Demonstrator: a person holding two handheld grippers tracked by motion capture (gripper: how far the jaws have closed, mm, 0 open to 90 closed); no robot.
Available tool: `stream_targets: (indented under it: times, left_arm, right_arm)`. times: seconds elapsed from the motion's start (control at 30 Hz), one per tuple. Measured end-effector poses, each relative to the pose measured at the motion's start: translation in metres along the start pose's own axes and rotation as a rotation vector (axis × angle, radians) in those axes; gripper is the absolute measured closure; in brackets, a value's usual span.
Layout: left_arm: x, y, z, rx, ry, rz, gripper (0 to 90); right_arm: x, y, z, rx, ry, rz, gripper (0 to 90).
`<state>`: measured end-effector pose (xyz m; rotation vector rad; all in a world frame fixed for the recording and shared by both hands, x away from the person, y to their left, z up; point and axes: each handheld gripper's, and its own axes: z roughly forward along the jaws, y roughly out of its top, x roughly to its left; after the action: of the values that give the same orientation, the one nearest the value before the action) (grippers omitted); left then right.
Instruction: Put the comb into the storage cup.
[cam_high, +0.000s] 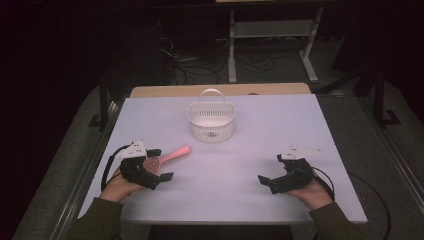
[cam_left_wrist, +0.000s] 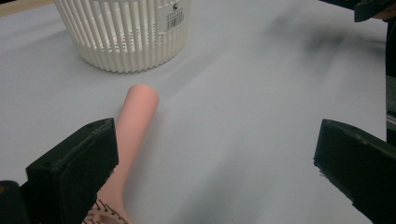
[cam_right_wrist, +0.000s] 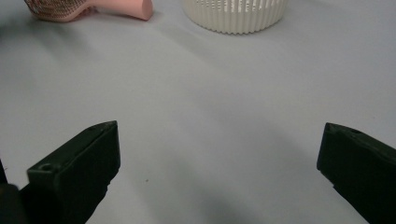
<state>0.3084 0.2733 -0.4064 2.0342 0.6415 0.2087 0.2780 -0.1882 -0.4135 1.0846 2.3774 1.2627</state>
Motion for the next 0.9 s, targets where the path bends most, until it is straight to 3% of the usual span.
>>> stream_targets:
  times: [0.9]
  left_arm:
    - [0.0058, 0.0059, -0.0006, 0.015, 0.037, -0.009, 0.1]
  right_arm:
    - [-0.0038, -0.0042, 0.0034, 0.016, 0.026, 0.013, 0.0]
